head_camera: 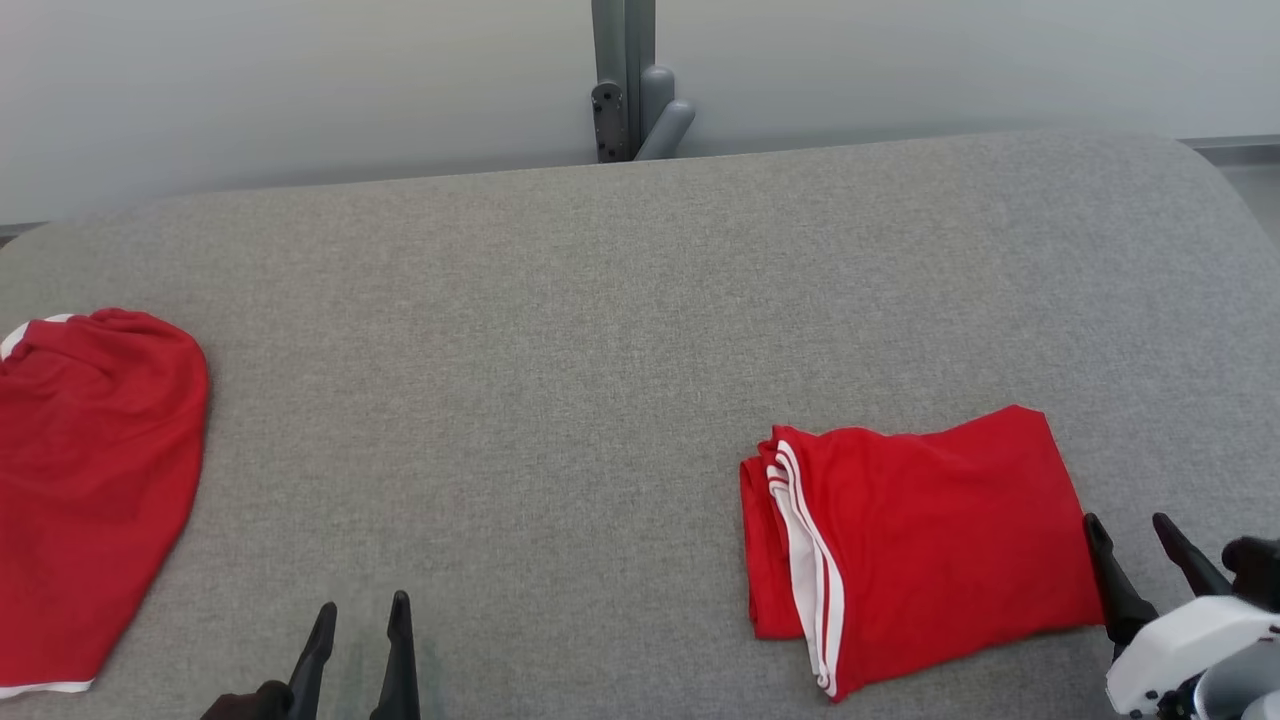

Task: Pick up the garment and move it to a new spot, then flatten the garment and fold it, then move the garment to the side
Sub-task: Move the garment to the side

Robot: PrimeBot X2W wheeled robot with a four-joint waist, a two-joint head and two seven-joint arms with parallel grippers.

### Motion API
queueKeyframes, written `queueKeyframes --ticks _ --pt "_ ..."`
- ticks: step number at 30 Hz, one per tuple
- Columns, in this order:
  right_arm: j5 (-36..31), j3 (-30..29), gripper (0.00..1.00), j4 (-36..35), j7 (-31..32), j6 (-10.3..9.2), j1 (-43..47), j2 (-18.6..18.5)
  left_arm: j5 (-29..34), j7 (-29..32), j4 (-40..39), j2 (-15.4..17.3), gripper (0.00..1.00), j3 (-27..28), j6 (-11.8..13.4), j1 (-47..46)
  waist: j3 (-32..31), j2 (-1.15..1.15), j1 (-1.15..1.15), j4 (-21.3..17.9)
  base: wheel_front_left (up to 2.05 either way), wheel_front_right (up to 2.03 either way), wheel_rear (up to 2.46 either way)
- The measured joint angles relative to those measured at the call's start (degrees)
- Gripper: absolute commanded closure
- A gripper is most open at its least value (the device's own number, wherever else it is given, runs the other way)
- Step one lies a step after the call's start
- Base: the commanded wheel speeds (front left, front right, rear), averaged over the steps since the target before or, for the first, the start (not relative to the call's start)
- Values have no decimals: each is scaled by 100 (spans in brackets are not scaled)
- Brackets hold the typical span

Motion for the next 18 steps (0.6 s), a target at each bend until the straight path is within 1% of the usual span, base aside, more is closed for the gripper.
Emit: queueKeyframes --ticks 3,6,13,15,16,17,18 --pt "315 331 0 1 591 -1 -277 -360 1 0 -35 1 0 54 -9 -71 104 0 0 -23 0 0 0" --pt "600 630 0 40 1040 -1 -572 -602 4 0 -47 0 0 55 -32 -134 233 0 0 -35 0 0 0" --pt "1032 990 0 455 1678 -1 -1113 -759 63 0 -76 0 0 54 -57 -320 531 0 0 12 0 0 0" --pt "1282 1080 0 514 1874 -2 -1204 -765 71 0 -83 0 0 69 -59 -359 607 0 0 48 0 0 0" --pt "1388 1128 22 491 1914 -2 -1241 -776 77 0 -98 1 0 75 -60 -386 647 0 0 65 0 0 0" --pt "1499 1147 75 463 1916 -2 -1291 -781 86 0 -124 0 0 83 -64 -419 691 0 0 79 0 0 0" --pt "1584 1173 100 412 1926 -2 -1353 -816 88 0 -151 0 0 90 -78 -450 742 0 0 93 0 0 0"
